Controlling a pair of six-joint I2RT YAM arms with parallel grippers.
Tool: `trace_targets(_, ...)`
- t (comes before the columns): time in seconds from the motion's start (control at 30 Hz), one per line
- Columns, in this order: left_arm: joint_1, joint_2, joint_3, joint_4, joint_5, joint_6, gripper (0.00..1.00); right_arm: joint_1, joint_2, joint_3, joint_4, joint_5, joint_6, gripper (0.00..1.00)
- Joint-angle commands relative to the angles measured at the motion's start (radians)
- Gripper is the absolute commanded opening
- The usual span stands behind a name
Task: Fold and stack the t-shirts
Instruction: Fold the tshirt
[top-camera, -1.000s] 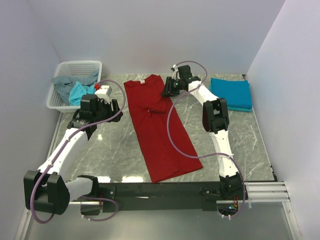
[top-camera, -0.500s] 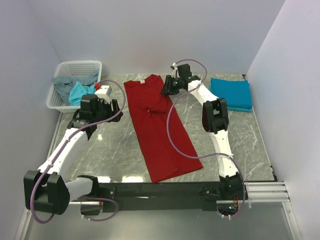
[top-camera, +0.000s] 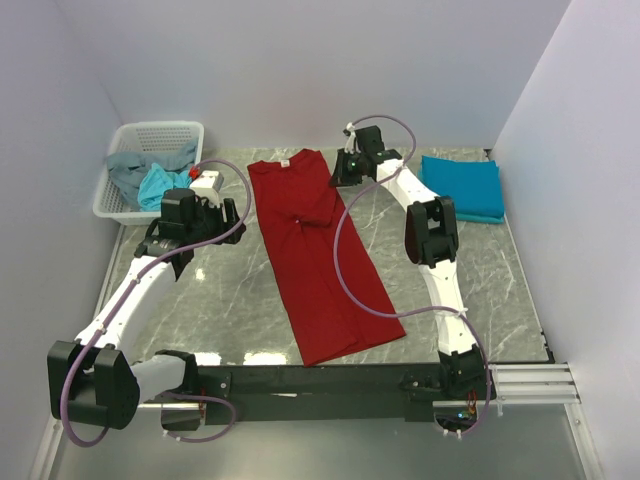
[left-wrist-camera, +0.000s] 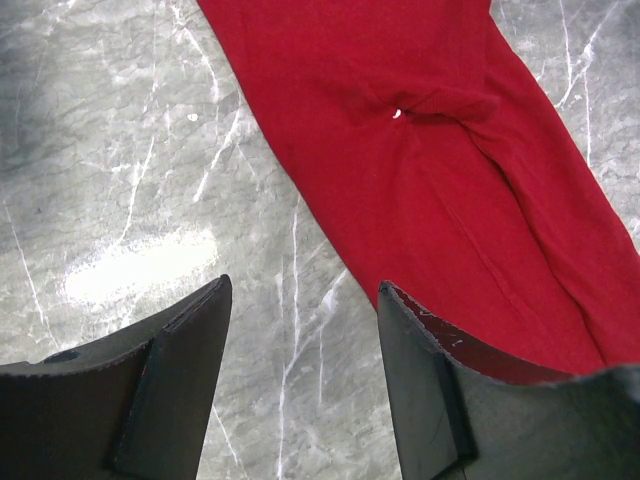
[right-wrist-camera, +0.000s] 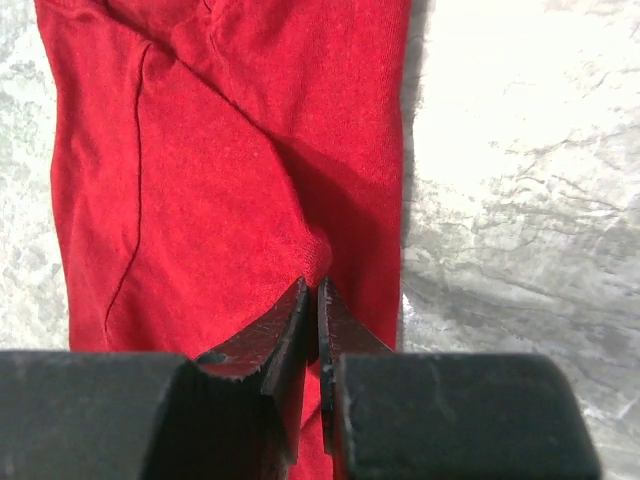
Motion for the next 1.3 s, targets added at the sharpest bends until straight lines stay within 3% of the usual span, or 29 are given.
trace_targets(0.0, 0.000, 0.002, 0.042, 0.022, 0.026, 0.016, 0.66, -0.005, -0.104, 0.030, 0.010, 0.035, -0.035, 0.14)
trace_targets(0.27, 0.000, 0.005, 0.043, 0.019, 0.027, 0.016, 0.66, 0.003, -0.150, 0.015, 0.001, 0.124, -0.097, 0.15)
trace_targets(0.47, 0.000, 0.004, 0.043, 0.017, 0.024, 0.017, 0.66, 0.009, -0.155, 0.018, -0.012, 0.186, -0.132, 0.24)
trace_targets(0.67, -0.002, 0.002, 0.043, 0.017, 0.027, 0.017, 0.66, 0.011, -0.187, 0.015, -0.001, 0.290, -0.180, 0.24)
trace_targets(0.77, 0.000, 0.004, 0.043, 0.017, 0.029, 0.016, 0.66, 0.005, -0.177, 0.016, -0.010, 0.254, -0.178, 0.25)
trace_targets(0.9, -0.002, 0.001, 0.042, 0.017, 0.027, 0.016, 0.66, -0.012, -0.111, 0.061, -0.033, 0.140, -0.120, 0.38)
trace_targets(1.0, -0.002, -0.003, 0.042, 0.017, 0.027, 0.017, 0.66, -0.025, -0.043, 0.095, -0.039, 0.051, -0.069, 0.41)
trace_targets(1.27, -0.003, 0.011, 0.045, 0.016, 0.026, 0.017, 0.66, -0.046, 0.026, 0.079, -0.015, -0.010, 0.000, 0.44)
